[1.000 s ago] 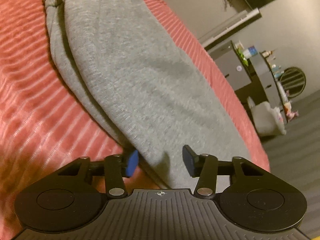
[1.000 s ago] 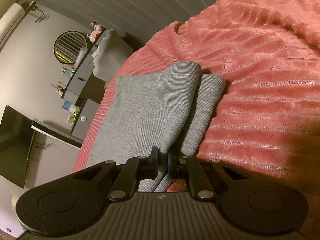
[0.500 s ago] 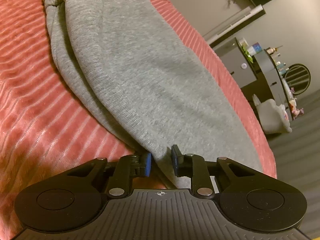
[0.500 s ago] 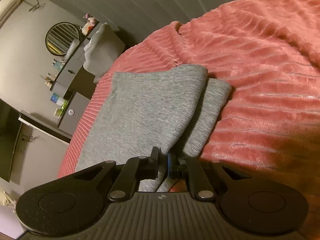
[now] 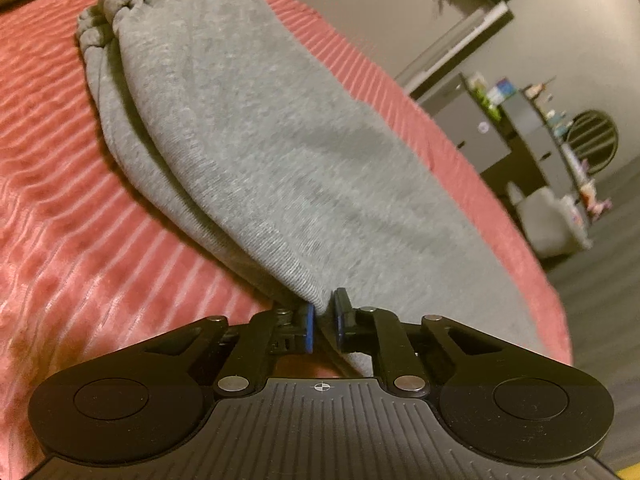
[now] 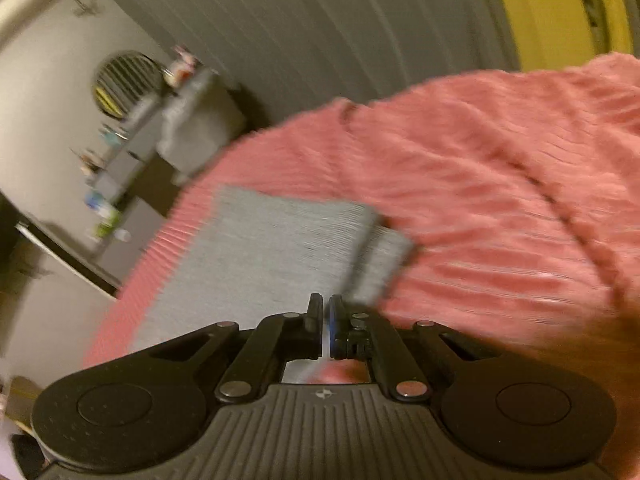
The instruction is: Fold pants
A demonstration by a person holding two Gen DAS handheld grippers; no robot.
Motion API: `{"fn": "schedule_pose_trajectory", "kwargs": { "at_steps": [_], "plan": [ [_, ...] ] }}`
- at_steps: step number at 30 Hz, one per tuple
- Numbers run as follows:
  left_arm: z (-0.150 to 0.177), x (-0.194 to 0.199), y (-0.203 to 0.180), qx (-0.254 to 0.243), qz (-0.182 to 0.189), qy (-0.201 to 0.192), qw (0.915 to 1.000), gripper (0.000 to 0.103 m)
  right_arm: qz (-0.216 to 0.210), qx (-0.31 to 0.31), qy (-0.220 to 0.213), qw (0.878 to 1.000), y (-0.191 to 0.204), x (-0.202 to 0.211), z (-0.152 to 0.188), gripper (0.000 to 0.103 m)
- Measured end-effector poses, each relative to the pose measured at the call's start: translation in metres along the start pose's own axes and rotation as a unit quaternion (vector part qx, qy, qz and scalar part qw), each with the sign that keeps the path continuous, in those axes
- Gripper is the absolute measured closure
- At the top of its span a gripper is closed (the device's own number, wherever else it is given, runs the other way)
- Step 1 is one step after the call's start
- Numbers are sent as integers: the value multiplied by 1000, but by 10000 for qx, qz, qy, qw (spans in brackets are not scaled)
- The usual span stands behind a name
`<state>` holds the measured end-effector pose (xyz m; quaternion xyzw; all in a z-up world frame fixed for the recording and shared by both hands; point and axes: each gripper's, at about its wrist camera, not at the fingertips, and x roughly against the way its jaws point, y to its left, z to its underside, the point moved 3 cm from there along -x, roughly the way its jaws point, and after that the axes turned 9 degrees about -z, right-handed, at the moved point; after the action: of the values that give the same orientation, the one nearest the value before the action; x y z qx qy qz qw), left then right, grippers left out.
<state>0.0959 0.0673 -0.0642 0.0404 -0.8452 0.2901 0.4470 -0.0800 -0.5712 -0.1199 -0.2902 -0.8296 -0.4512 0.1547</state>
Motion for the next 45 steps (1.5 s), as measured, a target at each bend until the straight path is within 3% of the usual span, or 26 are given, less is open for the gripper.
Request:
{"fn": "schedule_pose_trajectory", "kwargs": {
  "at_steps": [2,3,4,5,6,10,13,16,18,19,20,24,25,26,28,30,33,37,40,42,45],
  "plan": [
    [1,2,-1,-32,-86,-72,9999,78,3,-129,-119,9998,-9,9,-2,92],
    [2,4,-1,-34,-122,-117,9999,66,-45,-207,-156,9997,-14,13,-3,84],
    [2,6,-2,-31,-125,-160,9998,56,-87,-292,-185,9994,-18,16,-4,61],
    [3,8,-2,-16,-123,-211,9997,53,-161,-415,-220,9988,-23,19,-5,41],
    [4,11,-3,-35,-113,-286,9995,51,-287,-504,-236,9980,-26,19,-6,39],
    [10,19,-10,-278,-68,-512,9983,39,-814,-733,-168,9938,-24,12,-12,39],
    [14,24,-14,-355,5,-604,9975,38,-851,-1004,79,9913,-24,-11,-13,39],
    [15,28,-16,-395,67,-696,9968,35,-748,-953,56,9926,-20,-24,-18,39],
    [16,28,-16,-399,2,-731,9965,35,-780,-883,-37,9930,-17,-27,-24,58],
    [16,27,-16,-411,-14,-740,9964,35,-787,-797,-74,9937,-14,-26,-25,92],
    [16,27,-17,-417,-16,-749,9963,35,-761,-670,-138,9947,-12,-24,-27,94],
    [19,24,-22,-531,-22,-753,9957,34,-726,-497,-62,9961,-9,-32,-29,84],
    [20,24,-24,-593,-54,-750,9954,32,-783,-574,-9,9953,-10,-36,-29,70],
    [21,23,-26,-653,-74,-752,9950,32,-827,-602,-3,9948,-10,-38,-29,63],
    [22,23,-28,-760,-149,-776,9940,28,-660,-407,6,9970,-3,-44,-30,65],
    [21,25,-28,-777,-170,-833,9933,26,-279,-1,6,9996,9,-45,-31,93],
    [20,28,-27,-673,-64,-858,9940,24,-311,705,-207,9968,48,-32,-32,94],
    [19,29,-29,-657,21,-881,9939,21,-997,2180,-325,9703,143,-8,-10,94],
    [19,30,-31,-722,82,-916,9931,21,-1834,3175,-12,9303,219,8,40,94],
    [19,32,-31,-707,154,-909,9932,21,-2293,3754,430,8970,259,12,90,94],
    [18,31,-28,-637,292,-850,9939,20,-2762,4210,1241,8550,286,6,162,94]
  ]
}}
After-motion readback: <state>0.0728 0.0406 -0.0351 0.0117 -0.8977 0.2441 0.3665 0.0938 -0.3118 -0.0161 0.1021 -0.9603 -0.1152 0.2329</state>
